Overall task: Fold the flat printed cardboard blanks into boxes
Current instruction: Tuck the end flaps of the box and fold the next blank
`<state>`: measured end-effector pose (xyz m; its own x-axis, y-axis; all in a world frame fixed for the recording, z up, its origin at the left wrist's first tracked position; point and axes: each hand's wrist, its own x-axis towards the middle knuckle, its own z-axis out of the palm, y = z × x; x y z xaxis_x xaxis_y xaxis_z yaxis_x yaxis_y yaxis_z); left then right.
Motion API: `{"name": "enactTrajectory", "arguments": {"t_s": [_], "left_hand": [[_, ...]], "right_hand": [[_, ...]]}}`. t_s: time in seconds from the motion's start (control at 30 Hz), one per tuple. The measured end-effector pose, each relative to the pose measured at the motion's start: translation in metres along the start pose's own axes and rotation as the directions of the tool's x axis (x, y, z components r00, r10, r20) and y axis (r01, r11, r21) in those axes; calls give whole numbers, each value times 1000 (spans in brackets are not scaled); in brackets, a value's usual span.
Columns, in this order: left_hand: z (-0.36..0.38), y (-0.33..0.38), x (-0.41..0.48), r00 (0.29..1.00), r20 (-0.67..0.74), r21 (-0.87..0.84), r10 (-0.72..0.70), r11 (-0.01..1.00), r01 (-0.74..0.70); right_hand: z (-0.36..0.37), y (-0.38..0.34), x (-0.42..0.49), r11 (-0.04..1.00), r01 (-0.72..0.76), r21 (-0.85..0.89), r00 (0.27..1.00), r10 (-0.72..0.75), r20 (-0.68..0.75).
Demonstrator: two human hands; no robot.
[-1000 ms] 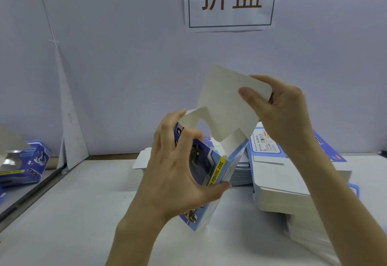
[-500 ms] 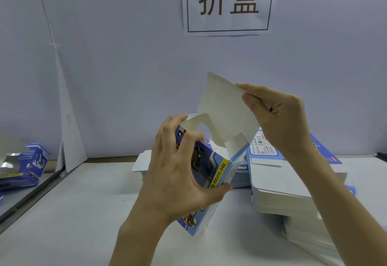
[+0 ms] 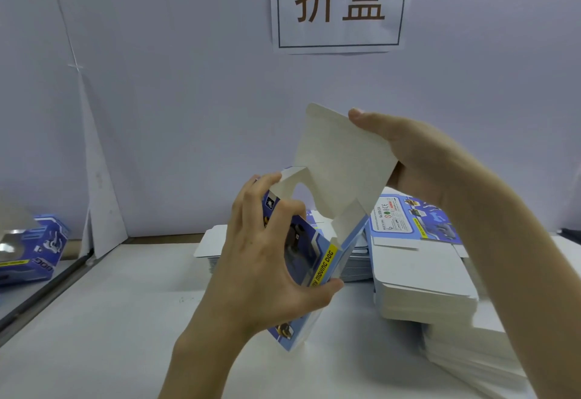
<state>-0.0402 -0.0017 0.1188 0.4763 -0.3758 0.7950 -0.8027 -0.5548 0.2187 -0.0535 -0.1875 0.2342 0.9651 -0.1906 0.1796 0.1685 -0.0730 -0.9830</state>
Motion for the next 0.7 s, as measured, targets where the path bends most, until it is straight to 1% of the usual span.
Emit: {"name": "enactTrajectory", "arguments": {"t_s": [0.1, 0.17, 0.23, 0.3, 0.37, 0.43, 0.57, 0.7], "left_hand": [[-2, 2, 1, 1000, -6, 10, -8, 1000, 8], [-2, 4, 1, 1000, -9, 11, -8, 1000, 8], [-1, 5, 1, 1000, -11, 5, -5, 1000, 5], [-1, 6, 1, 1000, -12, 6, -2, 1000, 2], [0, 6, 1, 1000, -14, 14, 2, 1000, -2], [1, 6, 1, 1000, -10, 15, -5, 1000, 5], [4, 4, 1, 1000, -13, 14, -19, 1000, 20], [3, 3, 0, 999, -27, 11, -18, 1000, 19]], "right_hand": [[-3, -4, -3, 996, -67, 52, 997, 64, 50], [-4, -5, -4, 997, -74, 38, 995, 71, 71], [-3, -4, -3, 998, -57, -19, 995, 59, 77], [-3, -3, -2, 992, -2, -127, 999, 7, 45], [-3, -2, -1, 979, 45, -200, 999, -43, 12], [-2, -1, 0, 978, 55, -203, 998, -55, 6], [1, 2, 0, 992, 57, -116, 998, -56, 9], [2, 3, 0, 980, 94, -174, 995, -96, -5]]}}
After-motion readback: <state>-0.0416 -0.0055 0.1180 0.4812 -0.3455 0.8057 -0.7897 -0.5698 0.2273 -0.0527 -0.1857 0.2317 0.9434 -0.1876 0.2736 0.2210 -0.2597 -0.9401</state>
